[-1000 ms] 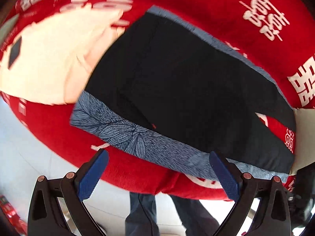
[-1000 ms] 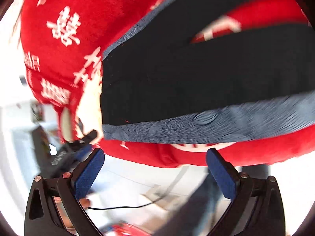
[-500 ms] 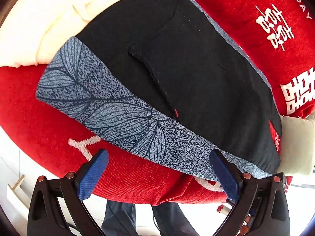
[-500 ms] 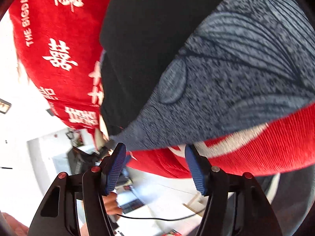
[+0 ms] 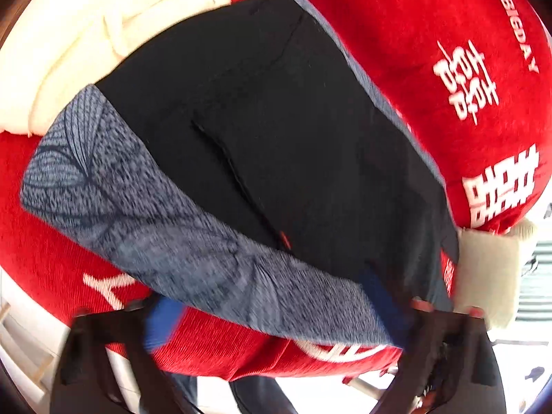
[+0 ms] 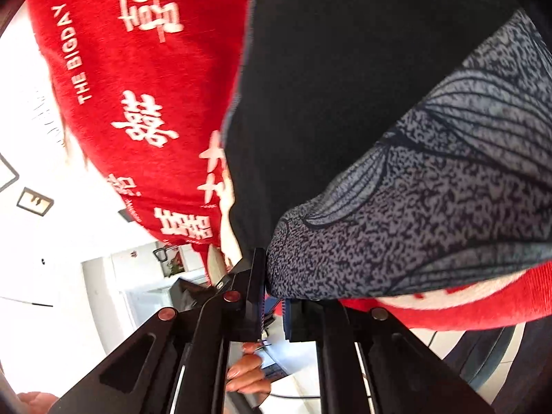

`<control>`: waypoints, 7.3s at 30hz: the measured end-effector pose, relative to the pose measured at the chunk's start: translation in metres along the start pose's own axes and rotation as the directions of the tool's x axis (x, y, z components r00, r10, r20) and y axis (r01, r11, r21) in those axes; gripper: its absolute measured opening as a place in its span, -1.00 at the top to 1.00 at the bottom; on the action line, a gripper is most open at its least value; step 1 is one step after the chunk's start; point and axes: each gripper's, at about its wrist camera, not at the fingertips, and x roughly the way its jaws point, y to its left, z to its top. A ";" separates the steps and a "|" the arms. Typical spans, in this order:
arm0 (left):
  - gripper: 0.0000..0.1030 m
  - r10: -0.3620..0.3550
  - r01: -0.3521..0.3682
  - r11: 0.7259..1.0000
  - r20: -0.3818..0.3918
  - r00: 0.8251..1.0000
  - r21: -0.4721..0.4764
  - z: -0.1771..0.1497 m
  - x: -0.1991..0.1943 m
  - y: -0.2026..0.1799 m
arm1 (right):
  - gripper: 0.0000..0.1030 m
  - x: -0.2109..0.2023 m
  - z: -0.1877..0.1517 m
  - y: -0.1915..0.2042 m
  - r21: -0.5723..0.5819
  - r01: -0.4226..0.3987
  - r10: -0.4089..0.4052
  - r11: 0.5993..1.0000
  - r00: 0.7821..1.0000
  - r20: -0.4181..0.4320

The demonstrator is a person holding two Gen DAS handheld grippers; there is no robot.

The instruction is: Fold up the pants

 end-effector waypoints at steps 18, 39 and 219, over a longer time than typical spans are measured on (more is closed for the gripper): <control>0.68 0.043 -0.057 0.988 0.099 0.994 0.145 0.105 -0.045 -0.111 | 0.84 -0.001 0.112 0.157 -0.433 0.262 -0.301 0.862 0.953 -0.023; -0.29 0.299 -0.314 0.932 0.104 0.948 0.181 0.213 0.062 -0.144 | 0.83 0.125 0.312 0.098 -0.382 0.341 -0.447 0.859 0.864 -0.233; -0.90 0.389 -0.421 0.742 0.176 0.904 0.522 0.098 0.112 -0.221 | 0.50 -0.040 0.159 0.095 -0.457 0.662 -0.654 0.595 0.729 0.204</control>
